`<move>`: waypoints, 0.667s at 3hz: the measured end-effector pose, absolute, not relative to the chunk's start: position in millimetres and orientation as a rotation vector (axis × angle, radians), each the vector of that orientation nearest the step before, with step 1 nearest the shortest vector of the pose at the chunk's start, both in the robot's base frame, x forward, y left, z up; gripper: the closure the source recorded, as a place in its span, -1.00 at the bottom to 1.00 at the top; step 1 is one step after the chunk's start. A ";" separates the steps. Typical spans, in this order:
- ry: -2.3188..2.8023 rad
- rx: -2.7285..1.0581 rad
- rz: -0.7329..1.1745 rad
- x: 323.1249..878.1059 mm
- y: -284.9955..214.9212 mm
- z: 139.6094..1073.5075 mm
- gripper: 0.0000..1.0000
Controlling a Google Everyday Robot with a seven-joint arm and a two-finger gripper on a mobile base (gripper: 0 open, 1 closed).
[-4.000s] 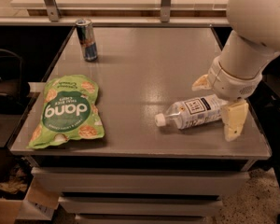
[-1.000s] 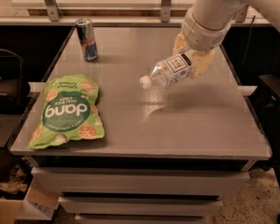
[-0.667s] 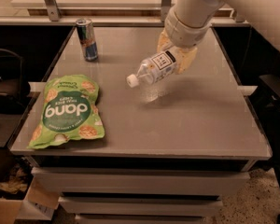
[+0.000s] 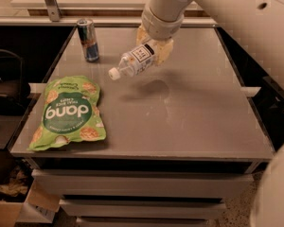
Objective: Move blue plastic bottle near redbull can
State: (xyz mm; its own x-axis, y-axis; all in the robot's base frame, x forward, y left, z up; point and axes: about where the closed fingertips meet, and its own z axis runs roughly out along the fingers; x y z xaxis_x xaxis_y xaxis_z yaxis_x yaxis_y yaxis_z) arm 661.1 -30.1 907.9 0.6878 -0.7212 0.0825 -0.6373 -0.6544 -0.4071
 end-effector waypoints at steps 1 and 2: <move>1.048 -2.553 -0.331 688.3 -4.6 907.5 1.00; 1.046 -2.543 -0.333 705.4 16.9 909.8 1.00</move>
Offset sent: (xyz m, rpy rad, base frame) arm 0.0653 0.0712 0.0107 0.0271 -0.0183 0.0083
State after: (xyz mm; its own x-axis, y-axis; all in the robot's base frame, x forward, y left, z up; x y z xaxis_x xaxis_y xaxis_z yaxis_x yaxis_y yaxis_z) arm 705.4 16.9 909.8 0.6969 -0.7132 0.0761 -0.6259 -0.6565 -0.4210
